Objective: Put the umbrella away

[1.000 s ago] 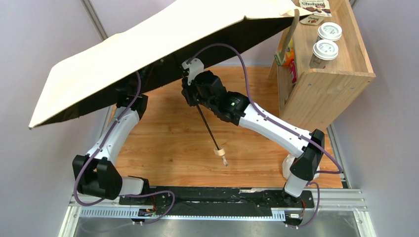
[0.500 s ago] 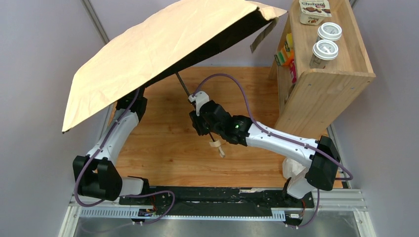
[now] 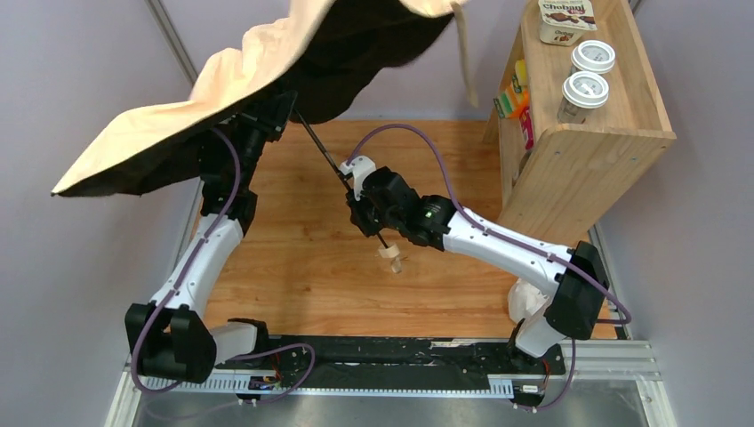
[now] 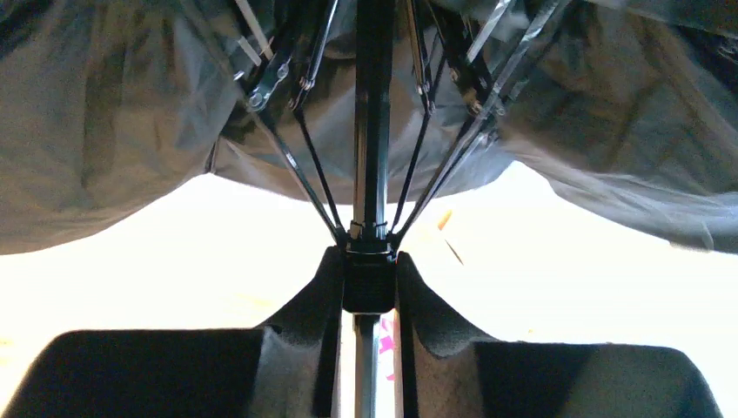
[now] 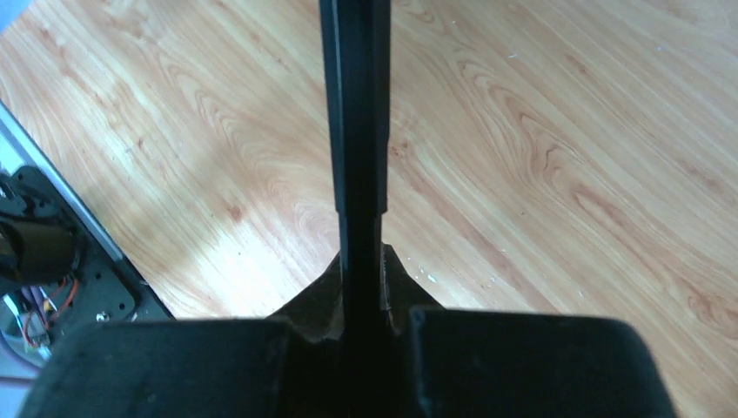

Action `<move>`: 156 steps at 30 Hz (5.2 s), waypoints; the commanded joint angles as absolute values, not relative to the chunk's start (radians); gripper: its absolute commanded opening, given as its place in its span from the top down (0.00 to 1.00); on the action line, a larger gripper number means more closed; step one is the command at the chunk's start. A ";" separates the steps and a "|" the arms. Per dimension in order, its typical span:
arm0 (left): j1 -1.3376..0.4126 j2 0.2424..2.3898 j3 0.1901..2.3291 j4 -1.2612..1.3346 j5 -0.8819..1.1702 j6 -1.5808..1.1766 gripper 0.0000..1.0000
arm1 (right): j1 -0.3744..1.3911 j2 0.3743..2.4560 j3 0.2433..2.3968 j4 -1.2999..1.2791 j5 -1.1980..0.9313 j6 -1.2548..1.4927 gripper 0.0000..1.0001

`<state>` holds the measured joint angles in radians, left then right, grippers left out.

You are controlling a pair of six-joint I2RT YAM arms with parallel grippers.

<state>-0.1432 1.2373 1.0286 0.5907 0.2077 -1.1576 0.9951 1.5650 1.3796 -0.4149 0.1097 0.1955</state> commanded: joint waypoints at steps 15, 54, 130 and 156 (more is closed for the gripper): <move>-0.333 1.132 0.887 0.440 0.600 -1.218 1.00 | 0.920 1.696 1.807 -0.129 0.094 0.264 1.00; -0.480 0.612 1.003 -0.305 0.671 -0.393 0.53 | 0.552 1.615 1.353 0.120 -0.704 0.152 1.00; -0.316 0.792 1.157 -0.313 0.063 -0.728 1.00 | 0.982 1.164 0.925 0.095 0.153 0.175 0.00; -0.314 0.844 1.175 -0.422 0.117 -0.905 1.00 | 0.959 1.434 1.004 0.380 -0.172 0.207 1.00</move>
<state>-0.3122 0.8955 1.1637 -0.5266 0.0269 -0.9104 1.0821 1.5009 1.0451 0.2195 -0.0284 0.1673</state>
